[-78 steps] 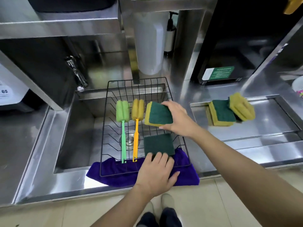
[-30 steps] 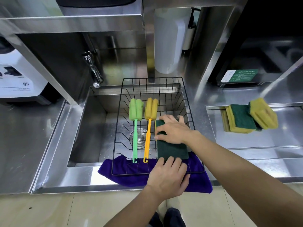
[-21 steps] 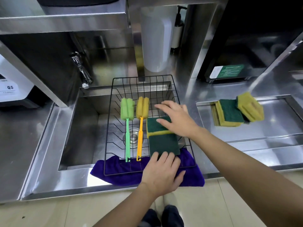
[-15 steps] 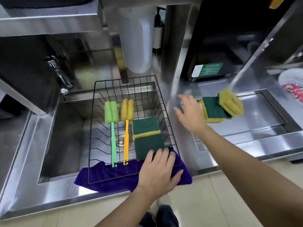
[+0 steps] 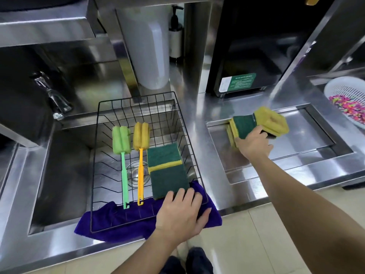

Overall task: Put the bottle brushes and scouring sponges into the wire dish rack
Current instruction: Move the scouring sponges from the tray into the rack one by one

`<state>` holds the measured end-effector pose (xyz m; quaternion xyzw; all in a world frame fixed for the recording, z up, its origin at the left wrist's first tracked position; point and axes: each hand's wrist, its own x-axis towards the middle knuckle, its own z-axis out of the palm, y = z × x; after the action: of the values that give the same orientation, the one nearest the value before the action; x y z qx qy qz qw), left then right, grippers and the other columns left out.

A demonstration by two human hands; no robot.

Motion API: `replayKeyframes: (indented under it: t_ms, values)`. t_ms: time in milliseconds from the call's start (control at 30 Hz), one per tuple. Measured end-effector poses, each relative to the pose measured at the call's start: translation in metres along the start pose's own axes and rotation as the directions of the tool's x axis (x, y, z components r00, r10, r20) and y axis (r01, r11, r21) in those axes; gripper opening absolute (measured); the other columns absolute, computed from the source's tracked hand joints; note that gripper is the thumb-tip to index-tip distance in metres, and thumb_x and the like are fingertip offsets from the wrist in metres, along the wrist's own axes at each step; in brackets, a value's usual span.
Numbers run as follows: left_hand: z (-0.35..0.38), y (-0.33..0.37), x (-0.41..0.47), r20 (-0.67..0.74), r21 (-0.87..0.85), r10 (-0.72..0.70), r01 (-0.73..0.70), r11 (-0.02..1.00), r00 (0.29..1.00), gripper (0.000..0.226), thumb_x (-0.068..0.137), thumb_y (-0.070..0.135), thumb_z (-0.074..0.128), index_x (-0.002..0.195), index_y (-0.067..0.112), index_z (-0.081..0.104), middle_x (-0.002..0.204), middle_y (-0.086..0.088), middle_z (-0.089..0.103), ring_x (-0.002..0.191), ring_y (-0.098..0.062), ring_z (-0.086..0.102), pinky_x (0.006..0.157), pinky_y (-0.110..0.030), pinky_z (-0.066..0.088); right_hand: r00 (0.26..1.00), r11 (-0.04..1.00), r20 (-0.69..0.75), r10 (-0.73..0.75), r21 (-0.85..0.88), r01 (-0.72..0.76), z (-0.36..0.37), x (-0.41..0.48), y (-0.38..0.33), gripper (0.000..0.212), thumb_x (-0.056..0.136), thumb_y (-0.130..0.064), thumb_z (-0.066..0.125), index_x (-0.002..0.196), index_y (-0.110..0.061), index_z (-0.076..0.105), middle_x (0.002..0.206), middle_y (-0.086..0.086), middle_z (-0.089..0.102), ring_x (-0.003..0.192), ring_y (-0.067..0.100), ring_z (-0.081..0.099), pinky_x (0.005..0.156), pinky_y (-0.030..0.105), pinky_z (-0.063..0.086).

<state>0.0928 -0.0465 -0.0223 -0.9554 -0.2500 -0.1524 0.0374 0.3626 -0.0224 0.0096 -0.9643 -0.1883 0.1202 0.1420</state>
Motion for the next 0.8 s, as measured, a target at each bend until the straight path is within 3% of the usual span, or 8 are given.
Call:
replayKeyframes:
  t_ms: [100,200,300,400,533,633,733,800]
  values:
    - [0.0,0.0,0.0,-0.002,0.001,-0.011,0.011,1.0,1.0,0.039,0.088,0.05,0.048,0.084,0.014,0.063,0.084,-0.005,0.064,0.067,-0.023,0.056,0.059,-0.036,0.044,0.998,0.964,0.039,0.043,0.262,-0.051,-0.002,0.004,-0.009,0.069,0.076,-0.037,0.068,0.125,0.0,0.036,0.129,0.023,0.05,0.119,0.041,0.05,0.1,0.047,0.04]
    - [0.0,0.001,0.0,-0.017,-0.002,-0.016,0.016,1.0,1.0,0.039,0.088,0.049,0.049,0.083,0.014,0.063,0.084,-0.004,0.064,0.066,-0.023,0.055,0.059,-0.035,0.043,0.987,0.662,0.113,0.115,0.732,-0.161,-0.015,-0.003,-0.029,0.058,0.078,-0.033,0.065,0.122,-0.002,0.042,0.114,0.011,0.054,0.112,0.033,0.054,0.098,0.04,0.042]
    - [0.001,0.001,0.0,-0.04,0.003,-0.016,0.017,1.0,0.999,0.038,0.087,0.049,0.05,0.082,0.014,0.063,0.082,-0.004,0.063,0.065,-0.023,0.055,0.058,-0.036,0.043,0.954,0.417,0.289,0.086,0.859,-0.297,-0.025,-0.015,-0.051,0.044,0.081,-0.035,0.061,0.113,-0.01,0.043,0.106,0.005,0.052,0.098,0.025,0.053,0.089,0.039,0.046]
    - [0.001,0.001,-0.001,-0.043,0.005,-0.024,0.024,1.0,0.999,0.04,0.087,0.051,0.048,0.081,0.014,0.063,0.08,-0.004,0.062,0.065,-0.023,0.054,0.058,-0.036,0.042,0.882,0.252,0.439,-0.173,0.885,-0.391,-0.029,-0.029,-0.068,0.054,0.08,-0.022,0.067,0.124,-0.008,0.04,0.117,0.009,0.057,0.106,0.027,0.06,0.086,0.04,0.054]
    - [-0.005,0.001,0.0,0.011,-0.026,-0.075,0.075,0.997,0.997,0.046,0.085,0.059,0.043,0.08,0.017,0.062,0.079,0.0,0.06,0.067,-0.022,0.054,0.063,-0.036,0.043,0.791,0.319,0.448,-0.415,0.887,-0.335,-0.03,-0.046,-0.084,0.053,0.079,0.007,0.063,0.125,-0.001,0.039,0.103,0.009,0.062,0.092,0.02,0.064,0.083,0.027,0.051]
    - [-0.012,-0.002,0.001,-0.027,-0.078,-0.183,0.18,0.981,0.983,0.047,0.087,0.058,0.043,0.08,0.016,0.063,0.075,0.002,0.059,0.066,-0.02,0.053,0.065,-0.034,0.043,0.756,0.468,0.445,-0.481,0.859,-0.207,-0.027,-0.057,-0.096,0.057,0.072,0.005,0.071,0.123,0.0,0.046,0.102,0.009,0.061,0.085,0.016,0.061,0.071,0.021,0.048]
    - [-0.019,-0.018,-0.003,-0.067,-0.087,-0.309,0.303,0.949,0.949,0.046,0.089,0.055,0.043,0.078,0.014,0.062,0.072,0.0,0.058,0.066,-0.02,0.053,0.064,-0.034,0.043,0.724,0.638,0.392,-0.568,0.765,0.087,-0.021,-0.066,-0.109,0.053,0.071,-0.005,0.076,0.114,-0.012,0.046,0.107,-0.001,0.055,0.097,0.012,0.054,0.074,0.018,0.039]
    - [-0.021,-0.033,-0.01,-0.062,-0.044,-0.341,0.339,0.94,0.938,0.046,0.089,0.054,0.042,0.076,0.014,0.06,0.072,-0.001,0.057,0.067,-0.022,0.054,0.065,-0.036,0.042,0.666,0.693,0.336,-0.666,0.609,0.385,-0.014,-0.07,-0.118,0.057,0.072,-0.012,0.076,0.121,-0.015,0.045,0.115,0.001,0.053,0.108,0.017,0.049,0.082,0.024,0.035]
